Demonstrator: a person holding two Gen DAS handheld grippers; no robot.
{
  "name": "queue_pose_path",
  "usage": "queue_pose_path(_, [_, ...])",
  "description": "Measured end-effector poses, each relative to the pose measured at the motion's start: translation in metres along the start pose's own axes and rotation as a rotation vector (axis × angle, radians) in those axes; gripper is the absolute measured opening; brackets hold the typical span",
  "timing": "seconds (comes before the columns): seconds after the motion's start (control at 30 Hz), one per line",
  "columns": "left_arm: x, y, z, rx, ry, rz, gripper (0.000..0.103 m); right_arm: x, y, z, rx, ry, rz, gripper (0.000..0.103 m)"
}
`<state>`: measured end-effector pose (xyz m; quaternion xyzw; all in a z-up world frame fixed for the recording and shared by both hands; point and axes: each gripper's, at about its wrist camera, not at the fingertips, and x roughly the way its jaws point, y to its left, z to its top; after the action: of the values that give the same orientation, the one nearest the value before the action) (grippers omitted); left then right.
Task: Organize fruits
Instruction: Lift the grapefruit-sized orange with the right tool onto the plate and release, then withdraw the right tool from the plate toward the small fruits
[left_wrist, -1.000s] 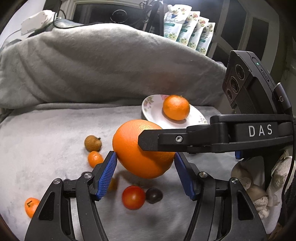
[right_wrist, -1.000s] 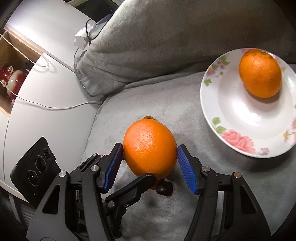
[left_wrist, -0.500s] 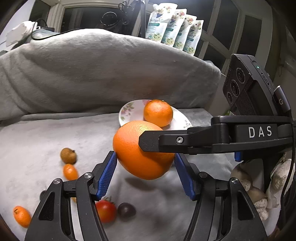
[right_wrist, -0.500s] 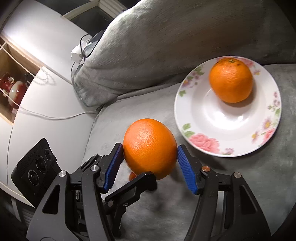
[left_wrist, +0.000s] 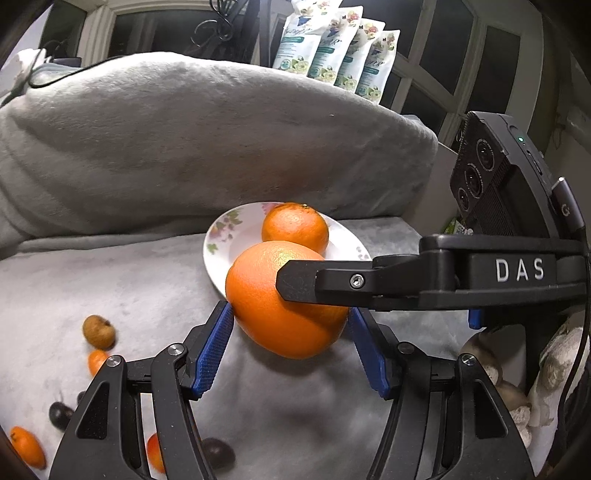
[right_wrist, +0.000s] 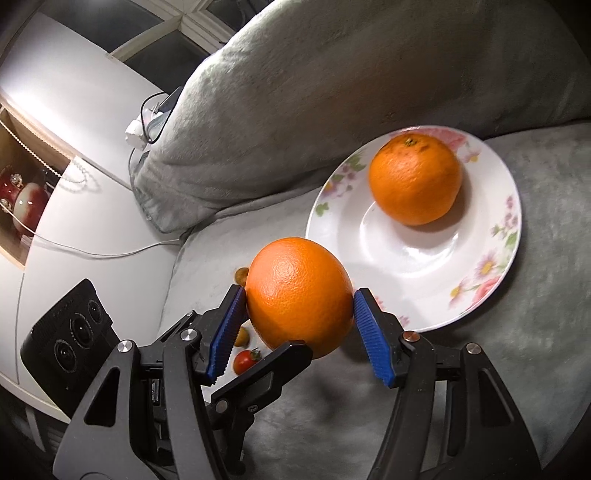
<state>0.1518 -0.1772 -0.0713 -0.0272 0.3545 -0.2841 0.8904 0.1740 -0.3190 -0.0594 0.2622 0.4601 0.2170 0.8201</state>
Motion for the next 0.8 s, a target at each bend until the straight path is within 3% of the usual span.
queue_pose_path(0.17, [0.004,-0.006,0.005,0.023,0.008,-0.003,0.062,-0.006,-0.008,0.003,0.032,-0.02,0.003,0.064])
queue_pose_path(0.5, [-0.016,0.0,0.004,0.038,-0.011,0.026,0.062,-0.041,-0.004,0.006,0.004,-0.139,-0.007,0.064])
queue_pose_path(0.8, [-0.033,0.006,-0.004,0.025,-0.026,0.03,0.062,-0.059,0.008,-0.007,-0.071,-0.185,-0.075,0.064])
